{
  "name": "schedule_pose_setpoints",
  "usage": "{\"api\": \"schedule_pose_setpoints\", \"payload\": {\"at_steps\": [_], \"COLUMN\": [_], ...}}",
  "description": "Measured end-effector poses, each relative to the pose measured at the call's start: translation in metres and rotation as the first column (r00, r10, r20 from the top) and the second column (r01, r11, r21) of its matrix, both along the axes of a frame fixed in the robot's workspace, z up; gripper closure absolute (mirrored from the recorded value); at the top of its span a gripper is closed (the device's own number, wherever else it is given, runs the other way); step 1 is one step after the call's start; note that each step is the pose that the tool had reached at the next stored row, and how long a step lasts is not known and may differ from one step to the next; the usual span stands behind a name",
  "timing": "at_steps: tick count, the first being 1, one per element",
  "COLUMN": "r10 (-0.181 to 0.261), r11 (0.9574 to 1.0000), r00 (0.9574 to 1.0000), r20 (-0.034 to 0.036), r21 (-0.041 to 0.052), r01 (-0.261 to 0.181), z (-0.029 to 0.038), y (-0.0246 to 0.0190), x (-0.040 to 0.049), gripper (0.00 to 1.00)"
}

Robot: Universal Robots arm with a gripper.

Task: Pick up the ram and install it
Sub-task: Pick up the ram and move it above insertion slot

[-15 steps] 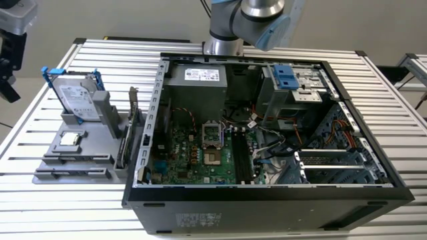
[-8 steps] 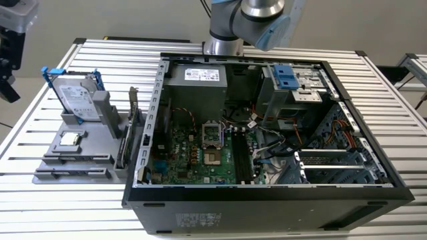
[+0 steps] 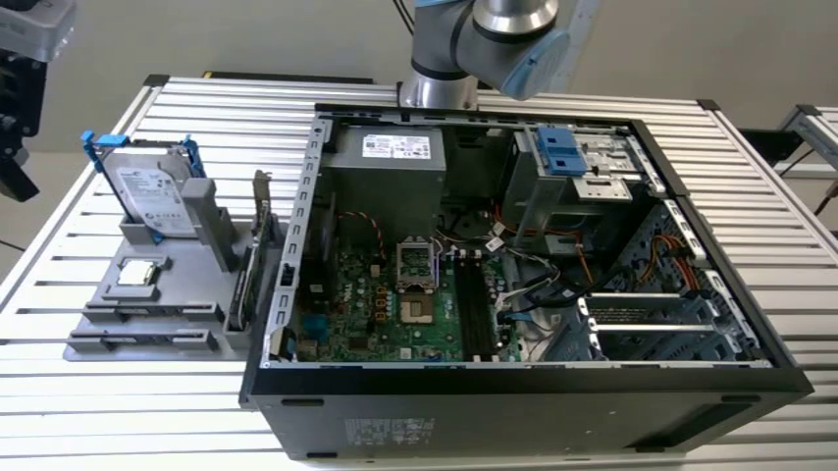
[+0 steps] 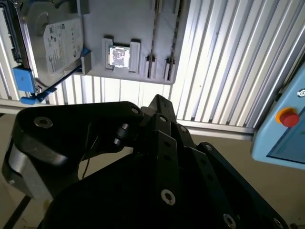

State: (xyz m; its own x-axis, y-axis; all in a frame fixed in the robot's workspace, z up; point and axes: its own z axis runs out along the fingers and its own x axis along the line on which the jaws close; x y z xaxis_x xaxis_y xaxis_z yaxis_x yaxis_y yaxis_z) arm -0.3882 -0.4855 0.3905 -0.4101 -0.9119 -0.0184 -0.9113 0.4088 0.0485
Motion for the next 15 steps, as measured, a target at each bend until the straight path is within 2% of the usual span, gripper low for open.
{"api": "schedule_pose_setpoints", "payload": {"at_steps": [15], "r10": [0.06], "r11": [0.9982], "r00": [0.9982], "r20": [0.0001], "r21": [0.0], "r01": [-0.06], "z": [0.0], "y": [0.0], "x": [0.0], "gripper": [1.0]}}
